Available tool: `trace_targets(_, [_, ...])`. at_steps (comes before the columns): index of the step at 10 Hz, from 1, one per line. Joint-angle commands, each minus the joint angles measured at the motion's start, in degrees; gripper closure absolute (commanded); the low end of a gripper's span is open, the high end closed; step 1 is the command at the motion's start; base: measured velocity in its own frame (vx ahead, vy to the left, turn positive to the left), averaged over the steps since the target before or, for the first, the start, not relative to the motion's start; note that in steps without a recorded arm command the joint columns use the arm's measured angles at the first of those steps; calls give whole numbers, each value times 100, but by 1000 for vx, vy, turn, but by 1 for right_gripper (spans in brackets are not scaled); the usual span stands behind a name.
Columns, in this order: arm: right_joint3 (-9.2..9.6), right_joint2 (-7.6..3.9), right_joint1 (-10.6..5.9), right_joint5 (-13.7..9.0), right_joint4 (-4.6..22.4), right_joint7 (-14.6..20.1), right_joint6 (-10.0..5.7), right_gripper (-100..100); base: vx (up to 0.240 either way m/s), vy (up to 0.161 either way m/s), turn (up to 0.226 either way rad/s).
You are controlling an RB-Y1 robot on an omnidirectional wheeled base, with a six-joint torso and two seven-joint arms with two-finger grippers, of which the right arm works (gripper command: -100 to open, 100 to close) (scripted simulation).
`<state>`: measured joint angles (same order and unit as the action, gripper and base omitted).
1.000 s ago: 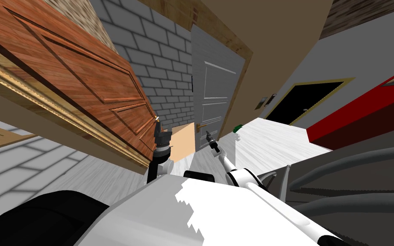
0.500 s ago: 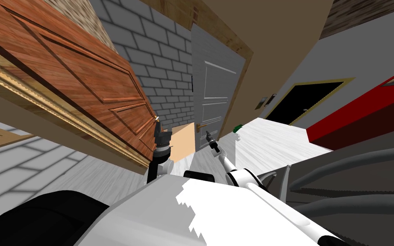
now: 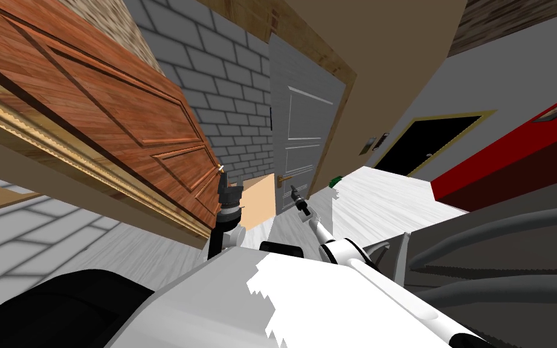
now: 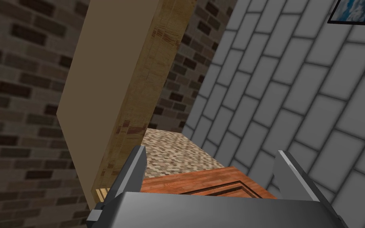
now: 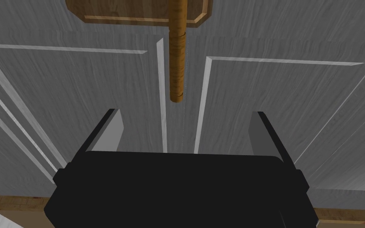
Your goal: Push the door open
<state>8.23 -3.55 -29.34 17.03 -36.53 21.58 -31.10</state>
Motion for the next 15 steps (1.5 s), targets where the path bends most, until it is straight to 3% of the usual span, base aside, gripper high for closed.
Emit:
trace_targets(1, [0, 4, -27, -1, 58, 5, -25, -100, -5, -11, -18])
trace_targets(15, [102, -23, -50, 33, 87, 116, -16, -100, 2, -1, -7])
